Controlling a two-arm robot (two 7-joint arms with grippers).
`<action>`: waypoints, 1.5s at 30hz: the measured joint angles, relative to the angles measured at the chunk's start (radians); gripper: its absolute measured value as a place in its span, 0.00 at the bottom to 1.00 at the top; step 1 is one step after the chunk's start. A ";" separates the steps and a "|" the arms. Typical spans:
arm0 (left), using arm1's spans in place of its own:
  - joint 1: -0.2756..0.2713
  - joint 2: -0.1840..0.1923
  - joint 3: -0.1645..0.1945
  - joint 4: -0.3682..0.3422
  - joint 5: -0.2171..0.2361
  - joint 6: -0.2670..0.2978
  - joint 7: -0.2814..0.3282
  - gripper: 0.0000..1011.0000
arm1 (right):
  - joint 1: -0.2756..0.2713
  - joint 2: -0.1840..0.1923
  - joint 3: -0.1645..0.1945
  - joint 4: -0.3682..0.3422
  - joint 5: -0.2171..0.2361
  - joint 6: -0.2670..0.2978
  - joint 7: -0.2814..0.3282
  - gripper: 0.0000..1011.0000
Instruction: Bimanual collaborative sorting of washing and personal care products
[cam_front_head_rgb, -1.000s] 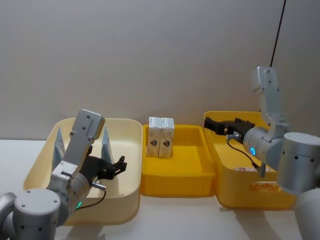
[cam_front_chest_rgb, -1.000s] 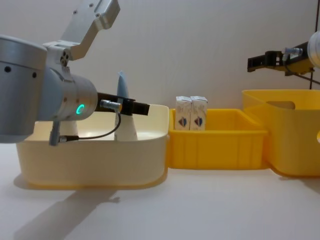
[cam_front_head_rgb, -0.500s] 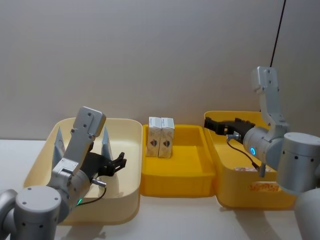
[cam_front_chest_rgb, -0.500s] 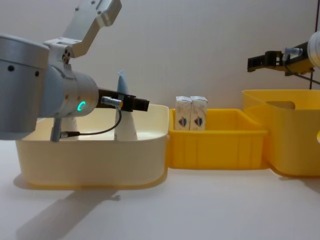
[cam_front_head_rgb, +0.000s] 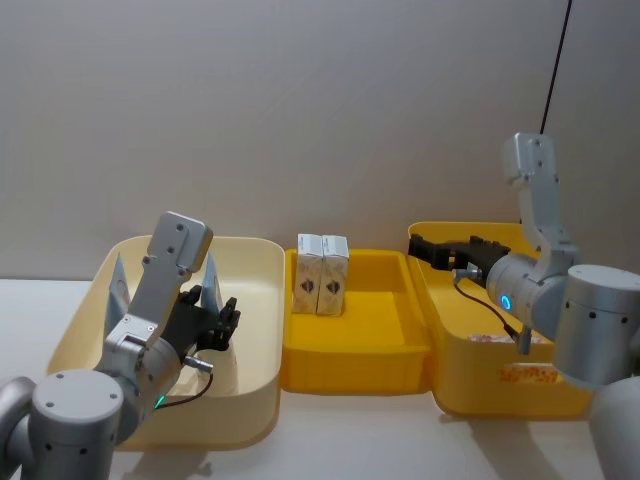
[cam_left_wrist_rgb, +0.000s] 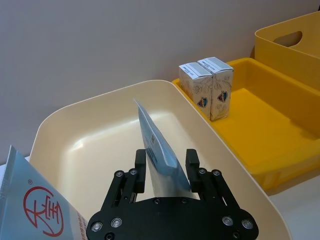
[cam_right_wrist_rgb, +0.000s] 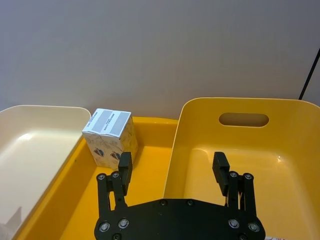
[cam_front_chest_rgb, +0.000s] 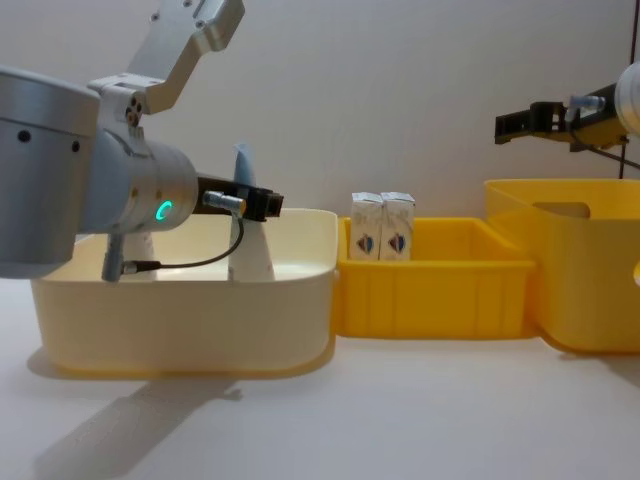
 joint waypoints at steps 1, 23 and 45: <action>0.000 0.000 0.000 0.000 0.000 0.000 0.000 0.50 | 0.000 0.000 0.000 0.000 0.000 0.000 0.000 0.99; -0.002 0.000 0.000 0.002 0.002 -0.002 -0.001 0.19 | 0.000 0.000 0.000 0.000 0.000 0.000 0.000 0.99; -0.002 0.000 -0.001 0.002 0.002 -0.005 -0.001 0.19 | 0.000 0.000 0.000 0.000 0.000 0.000 0.000 0.99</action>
